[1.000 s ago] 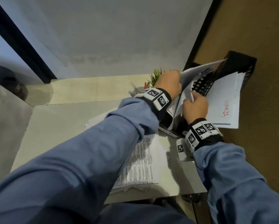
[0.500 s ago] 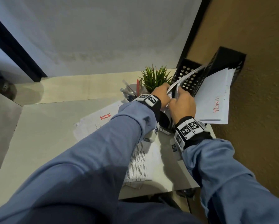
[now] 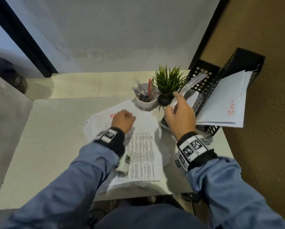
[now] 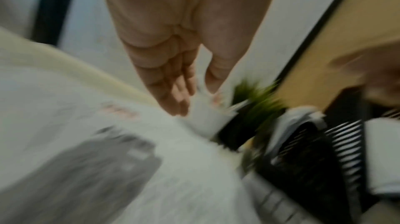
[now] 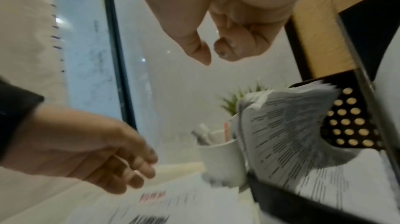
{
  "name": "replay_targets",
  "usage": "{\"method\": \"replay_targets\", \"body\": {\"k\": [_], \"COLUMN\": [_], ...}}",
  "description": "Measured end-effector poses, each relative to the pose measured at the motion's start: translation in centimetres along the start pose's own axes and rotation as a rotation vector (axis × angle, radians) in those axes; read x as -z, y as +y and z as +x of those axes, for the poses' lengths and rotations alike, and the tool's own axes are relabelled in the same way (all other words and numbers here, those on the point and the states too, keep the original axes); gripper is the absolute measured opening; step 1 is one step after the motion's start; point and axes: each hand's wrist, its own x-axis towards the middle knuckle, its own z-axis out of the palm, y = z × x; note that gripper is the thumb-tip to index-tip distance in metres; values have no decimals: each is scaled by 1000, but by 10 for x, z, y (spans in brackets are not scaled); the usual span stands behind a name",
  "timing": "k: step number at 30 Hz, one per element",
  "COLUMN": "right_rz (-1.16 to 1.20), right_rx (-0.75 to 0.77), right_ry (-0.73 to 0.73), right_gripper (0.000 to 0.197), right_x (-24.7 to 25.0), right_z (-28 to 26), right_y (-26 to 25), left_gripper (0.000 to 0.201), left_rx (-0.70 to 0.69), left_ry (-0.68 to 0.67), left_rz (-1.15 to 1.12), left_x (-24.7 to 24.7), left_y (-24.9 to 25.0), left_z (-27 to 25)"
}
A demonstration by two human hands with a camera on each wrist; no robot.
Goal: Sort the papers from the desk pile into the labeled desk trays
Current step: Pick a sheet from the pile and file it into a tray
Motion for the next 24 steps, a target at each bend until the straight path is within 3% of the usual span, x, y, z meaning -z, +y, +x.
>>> {"method": "replay_targets", "body": {"k": [3,6,8,12,17,19,21,24], "right_rz": [-56,-123,-171,-186,-27,62,109,194], "right_rx": [20,-202,-318,-414,-449,-484,-476,-481], "right_ry": [-206,-479,-560,-557,-428,-381,-380,-331], "right_gripper": [30,36,38,36,36,32,24,13], "right_x": [-31,-75,-95,-113,-120,-118,-114,-109], "right_z": [-34,-53,-61,-68,-69,-69,-69,-67], "right_y": [7,35,49,57,64,66,66,67], "left_gripper": [33,43,48,55,58,45,13,38], "left_rx": [221,340,360,372,406,405,338,255], "left_ry": [53,117,148,217,134,117,110,126], "left_rz": [226,272,249,183,23,-46,-62,-169], "left_x": [9,9,5,-1,-6,-5,-5,-3], "left_y": [-64,-100,-112,-117,-122,-128,-135,-144], "left_z": [-9,-22,-27,-31,-37,-38,-37,-39]}}
